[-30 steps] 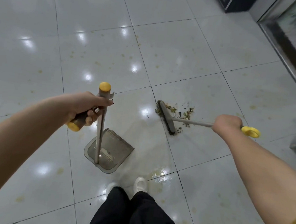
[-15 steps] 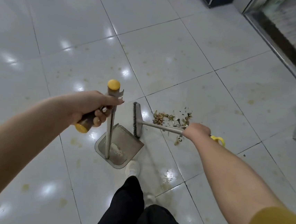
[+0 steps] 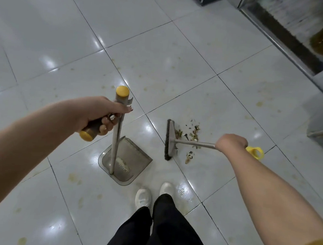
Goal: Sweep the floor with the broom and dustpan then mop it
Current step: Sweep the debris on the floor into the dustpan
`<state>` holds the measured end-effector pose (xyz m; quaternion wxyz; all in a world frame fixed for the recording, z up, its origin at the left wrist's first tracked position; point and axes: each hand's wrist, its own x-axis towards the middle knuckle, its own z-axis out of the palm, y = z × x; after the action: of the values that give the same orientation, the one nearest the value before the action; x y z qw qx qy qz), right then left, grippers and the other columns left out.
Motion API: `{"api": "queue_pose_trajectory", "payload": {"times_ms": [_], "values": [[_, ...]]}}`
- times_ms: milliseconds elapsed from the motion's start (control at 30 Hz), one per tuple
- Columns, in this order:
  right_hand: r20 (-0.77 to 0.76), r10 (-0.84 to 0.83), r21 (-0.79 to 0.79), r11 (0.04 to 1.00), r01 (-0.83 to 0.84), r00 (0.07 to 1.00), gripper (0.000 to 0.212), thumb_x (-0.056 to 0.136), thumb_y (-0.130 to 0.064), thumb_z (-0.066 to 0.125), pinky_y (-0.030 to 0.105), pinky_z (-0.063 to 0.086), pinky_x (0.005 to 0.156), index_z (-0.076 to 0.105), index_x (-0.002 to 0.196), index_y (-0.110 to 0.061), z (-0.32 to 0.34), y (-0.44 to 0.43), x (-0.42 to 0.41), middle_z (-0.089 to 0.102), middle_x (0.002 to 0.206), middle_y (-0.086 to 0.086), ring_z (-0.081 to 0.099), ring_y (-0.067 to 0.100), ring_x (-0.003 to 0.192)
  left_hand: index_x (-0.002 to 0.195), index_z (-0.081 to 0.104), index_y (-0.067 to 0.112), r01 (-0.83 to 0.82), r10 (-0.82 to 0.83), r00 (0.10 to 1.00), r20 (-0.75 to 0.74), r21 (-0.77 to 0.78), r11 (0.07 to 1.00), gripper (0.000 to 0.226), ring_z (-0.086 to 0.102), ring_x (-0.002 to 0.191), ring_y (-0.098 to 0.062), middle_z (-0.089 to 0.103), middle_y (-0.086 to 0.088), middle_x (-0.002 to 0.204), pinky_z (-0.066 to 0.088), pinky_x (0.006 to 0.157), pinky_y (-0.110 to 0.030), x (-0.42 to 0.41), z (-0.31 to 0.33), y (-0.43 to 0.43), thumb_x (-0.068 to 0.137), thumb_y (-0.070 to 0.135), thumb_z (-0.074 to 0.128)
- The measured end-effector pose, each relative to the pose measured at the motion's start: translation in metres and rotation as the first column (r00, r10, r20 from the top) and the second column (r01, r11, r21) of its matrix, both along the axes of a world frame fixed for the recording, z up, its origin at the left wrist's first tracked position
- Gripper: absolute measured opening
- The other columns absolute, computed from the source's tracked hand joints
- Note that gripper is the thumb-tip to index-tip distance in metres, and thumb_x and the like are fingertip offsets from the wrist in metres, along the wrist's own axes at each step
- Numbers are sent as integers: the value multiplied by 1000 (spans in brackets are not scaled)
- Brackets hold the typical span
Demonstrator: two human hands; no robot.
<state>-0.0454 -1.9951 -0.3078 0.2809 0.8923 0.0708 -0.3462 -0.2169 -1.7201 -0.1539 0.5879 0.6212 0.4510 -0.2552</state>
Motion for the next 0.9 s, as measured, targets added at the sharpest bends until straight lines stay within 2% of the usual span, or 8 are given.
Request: {"api": "queue_pose_trajectory", "payload": {"times_ms": [133,233,400,533,633,700,800,900], "values": [[-49,27,61,998,-24,998,20,92,-21,41,28,41,84,57,104,-18,8,7,23,60,118,2,58,22,102,67,42,11,28,-28,999,-18,14,1000,34,29,29,-6,35,3,41,28,30,-13,22,3,-9,88,28,63],[-120,-4,118,993,18,993,17,92,-22,39,29,41,84,53,99,-17,-2,6,29,57,104,2,52,23,89,68,43,9,52,-51,998,-24,25,998,33,28,29,-7,35,2,40,28,31,-13,38,5,-19,89,27,62],[-127,-55,144,987,73,990,13,91,-25,44,28,41,80,53,96,-17,-13,-11,38,59,108,2,58,21,101,78,48,7,86,-84,995,-53,29,996,27,29,29,-7,37,3,40,29,31,-13,66,7,-33,89,27,62],[-127,-133,94,985,146,983,12,90,-21,43,27,40,78,54,95,-17,-10,-46,56,53,91,1,51,23,88,93,52,7,107,-104,992,-76,38,993,24,29,29,-7,36,2,41,29,31,-13,84,7,-42,89,27,62],[-106,-170,92,979,180,980,11,90,-22,44,26,40,79,53,93,-17,-4,-74,68,54,92,0,56,22,92,77,49,7,120,-115,989,-89,52,991,27,29,28,-6,35,2,40,28,30,-12,98,6,-49,89,28,62],[-107,-183,119,974,195,977,13,88,-25,44,25,42,79,55,90,-18,1,-90,74,59,89,0,59,22,85,68,44,10,113,-107,990,-91,59,992,32,28,27,-6,35,2,39,28,30,-12,105,5,-52,88,27,62],[-147,-292,172,933,315,945,15,82,-29,48,22,42,68,58,78,-18,12,-114,83,62,66,0,61,21,63,67,43,11,137,-132,987,-95,50,989,33,28,27,-6,34,2,40,27,29,-12,115,6,-57,87,27,63],[-228,-427,217,854,473,875,21,80,-34,55,25,42,64,56,69,-16,16,-127,91,61,61,5,58,23,58,67,43,12,169,-166,982,-87,29,985,33,29,28,-6,34,3,41,27,29,-13,125,9,-63,87,28,64]]}}
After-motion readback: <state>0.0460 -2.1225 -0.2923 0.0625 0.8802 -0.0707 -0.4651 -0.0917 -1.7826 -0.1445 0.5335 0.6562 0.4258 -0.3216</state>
